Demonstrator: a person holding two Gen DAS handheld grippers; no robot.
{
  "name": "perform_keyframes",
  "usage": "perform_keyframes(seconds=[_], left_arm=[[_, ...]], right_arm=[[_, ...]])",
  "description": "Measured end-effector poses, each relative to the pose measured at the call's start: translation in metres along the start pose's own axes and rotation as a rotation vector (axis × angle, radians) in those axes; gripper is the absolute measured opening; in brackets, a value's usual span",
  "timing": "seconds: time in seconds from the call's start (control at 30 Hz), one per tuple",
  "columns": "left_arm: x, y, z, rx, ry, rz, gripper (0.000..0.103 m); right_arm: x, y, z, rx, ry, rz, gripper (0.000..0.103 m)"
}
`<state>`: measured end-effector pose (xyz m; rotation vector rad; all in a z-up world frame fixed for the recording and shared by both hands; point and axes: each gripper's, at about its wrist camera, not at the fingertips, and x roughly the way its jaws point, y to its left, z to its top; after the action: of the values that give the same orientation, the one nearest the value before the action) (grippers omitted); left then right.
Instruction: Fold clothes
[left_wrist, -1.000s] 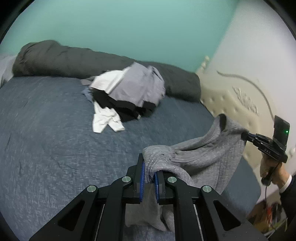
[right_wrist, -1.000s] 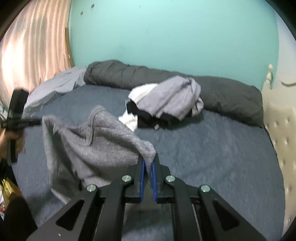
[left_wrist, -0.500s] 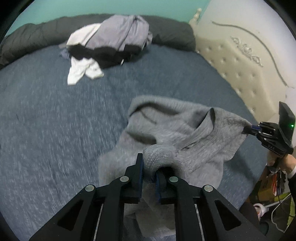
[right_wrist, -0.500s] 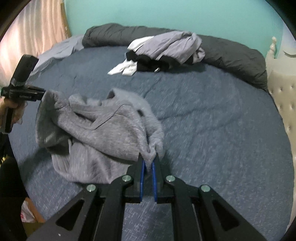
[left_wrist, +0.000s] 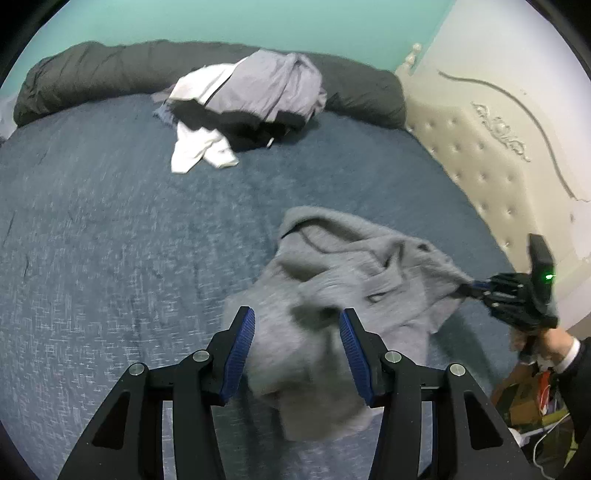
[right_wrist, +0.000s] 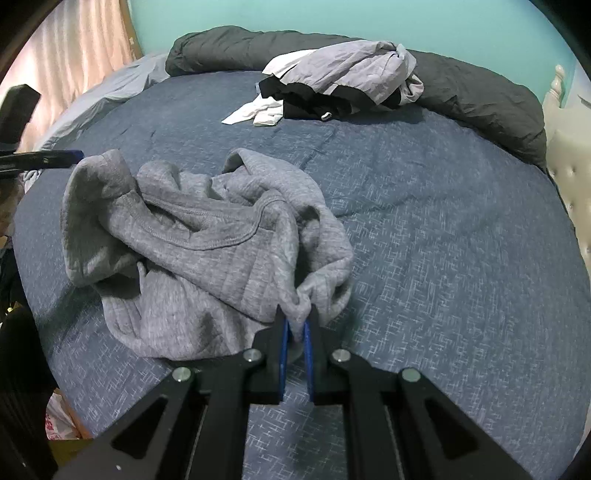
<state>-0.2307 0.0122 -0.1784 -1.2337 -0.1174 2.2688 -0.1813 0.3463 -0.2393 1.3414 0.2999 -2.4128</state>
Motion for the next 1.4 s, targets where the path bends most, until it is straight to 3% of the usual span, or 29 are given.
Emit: perform_keyframes(seconds=[0.27, 0.33, 0.4, 0.5, 0.63, 0.77, 1.03, 1.17, 1.27, 1.3, 1.37, 1.4], left_arm=[[0.031, -0.037, -0.008, 0.094, 0.074, 0.029, 0.051], [0.043, -0.037, -0.013, 0.103, 0.098, 0.031, 0.044], [0.050, -0.036, -0.018, 0.110, 0.109, 0.040, 0.023], [0.053, -0.031, -0.022, 0.115, 0.116, 0.045, 0.010], [0.048, -0.025, -0.024, 0.126, 0.106, 0.042, 0.008], [0.039, -0.028, -0.030, 0.164, 0.104, 0.038, 0.007], [0.032, -0.020, -0.048, 0.194, 0.132, 0.022, 0.007], [0.032, -0.018, -0.056, 0.216, 0.146, 0.014, 0.007], [0.033, -0.016, -0.060, 0.223, 0.155, 0.008, 0.007], [0.033, -0.015, -0.062, 0.224, 0.158, 0.006, 0.007], [0.034, -0.012, -0.065, 0.224, 0.164, 0.002, 0.007], [0.035, -0.010, -0.066, 0.220, 0.168, -0.003, 0.007]], right_arm=[[-0.003, -0.004, -0.001, 0.025, 0.013, 0.019, 0.010], [-0.004, -0.005, -0.003, 0.032, 0.022, 0.043, 0.011], [-0.007, -0.006, -0.005, 0.038, 0.024, 0.066, 0.013], [-0.016, -0.013, -0.007, 0.070, 0.001, 0.103, 0.022], [-0.037, -0.029, 0.000, 0.151, -0.097, 0.142, 0.022], [-0.044, -0.027, 0.020, 0.169, -0.150, 0.141, 0.038], [0.026, -0.008, 0.048, 0.157, 0.024, 0.075, 0.039], [0.049, -0.012, 0.051, 0.226, 0.029, 0.088, 0.039], [0.056, -0.009, 0.049, 0.199, 0.043, 0.091, 0.039], [0.057, -0.006, 0.047, 0.177, 0.052, 0.093, 0.037], [0.056, 0.000, 0.041, 0.129, 0.057, 0.108, 0.018], [0.055, 0.001, 0.037, 0.108, 0.057, 0.112, 0.015]])
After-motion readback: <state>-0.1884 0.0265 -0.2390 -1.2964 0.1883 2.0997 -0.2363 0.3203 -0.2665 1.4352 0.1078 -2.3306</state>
